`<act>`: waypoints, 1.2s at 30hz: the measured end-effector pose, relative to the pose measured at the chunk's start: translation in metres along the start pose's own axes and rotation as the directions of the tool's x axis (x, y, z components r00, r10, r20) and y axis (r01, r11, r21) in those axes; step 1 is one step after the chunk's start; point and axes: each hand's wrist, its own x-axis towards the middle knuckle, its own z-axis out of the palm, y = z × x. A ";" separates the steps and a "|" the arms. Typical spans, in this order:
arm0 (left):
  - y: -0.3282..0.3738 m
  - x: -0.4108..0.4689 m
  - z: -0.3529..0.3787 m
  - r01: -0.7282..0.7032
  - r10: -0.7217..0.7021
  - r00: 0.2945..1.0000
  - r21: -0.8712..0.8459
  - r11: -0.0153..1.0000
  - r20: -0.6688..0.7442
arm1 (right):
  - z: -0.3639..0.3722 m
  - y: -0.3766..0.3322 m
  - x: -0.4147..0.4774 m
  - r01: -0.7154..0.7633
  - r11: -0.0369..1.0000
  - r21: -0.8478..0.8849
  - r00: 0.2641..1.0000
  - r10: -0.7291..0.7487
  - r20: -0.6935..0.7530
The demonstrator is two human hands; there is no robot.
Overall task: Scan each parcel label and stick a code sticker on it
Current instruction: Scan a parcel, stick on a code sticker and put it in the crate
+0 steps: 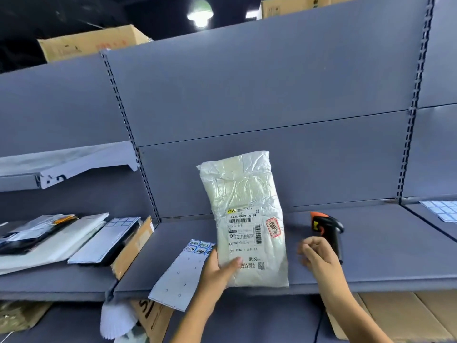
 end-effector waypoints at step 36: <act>-0.053 0.154 -0.050 0.006 -0.059 0.989 0.367 0.930 0.133 | 0.059 0.072 0.104 -0.161 0.898 -0.410 0.975 0.209 0.075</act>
